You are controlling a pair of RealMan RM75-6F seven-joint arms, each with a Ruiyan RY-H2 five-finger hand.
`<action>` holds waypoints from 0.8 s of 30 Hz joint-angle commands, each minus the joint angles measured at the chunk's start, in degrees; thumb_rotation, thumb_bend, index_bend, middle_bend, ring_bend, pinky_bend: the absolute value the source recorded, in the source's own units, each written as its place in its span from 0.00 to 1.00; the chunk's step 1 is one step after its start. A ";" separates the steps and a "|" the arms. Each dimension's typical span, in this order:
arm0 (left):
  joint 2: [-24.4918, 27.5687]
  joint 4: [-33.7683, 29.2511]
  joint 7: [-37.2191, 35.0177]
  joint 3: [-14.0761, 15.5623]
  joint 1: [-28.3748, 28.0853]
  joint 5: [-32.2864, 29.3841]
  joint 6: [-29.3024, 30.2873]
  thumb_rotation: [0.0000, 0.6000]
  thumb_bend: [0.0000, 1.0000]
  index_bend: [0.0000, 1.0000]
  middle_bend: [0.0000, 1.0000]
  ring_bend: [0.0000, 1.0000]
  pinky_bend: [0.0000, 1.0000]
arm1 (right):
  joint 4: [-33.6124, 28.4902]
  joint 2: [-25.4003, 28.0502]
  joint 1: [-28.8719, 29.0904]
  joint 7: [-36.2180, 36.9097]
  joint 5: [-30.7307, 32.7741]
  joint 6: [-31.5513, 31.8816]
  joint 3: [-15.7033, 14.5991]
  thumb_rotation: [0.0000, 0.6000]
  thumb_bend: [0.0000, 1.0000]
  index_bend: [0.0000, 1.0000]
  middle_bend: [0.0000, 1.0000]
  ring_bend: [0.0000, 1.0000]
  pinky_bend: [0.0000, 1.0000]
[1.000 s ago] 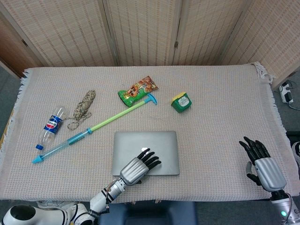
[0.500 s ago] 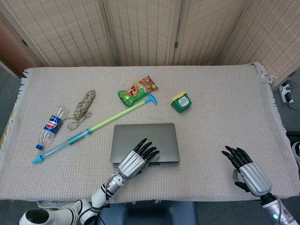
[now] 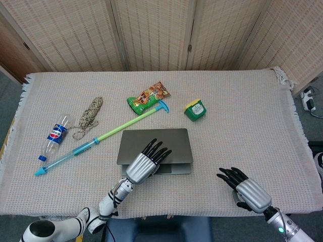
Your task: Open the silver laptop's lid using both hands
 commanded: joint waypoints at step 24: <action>2.90 -4.77 4.87 -1.38 -1.86 -3.08 -2.63 1.00 0.66 0.10 0.20 0.06 0.00 | -0.74 -13.36 19.47 -6.80 11.23 -26.17 8.75 1.00 0.93 0.00 0.00 0.01 0.00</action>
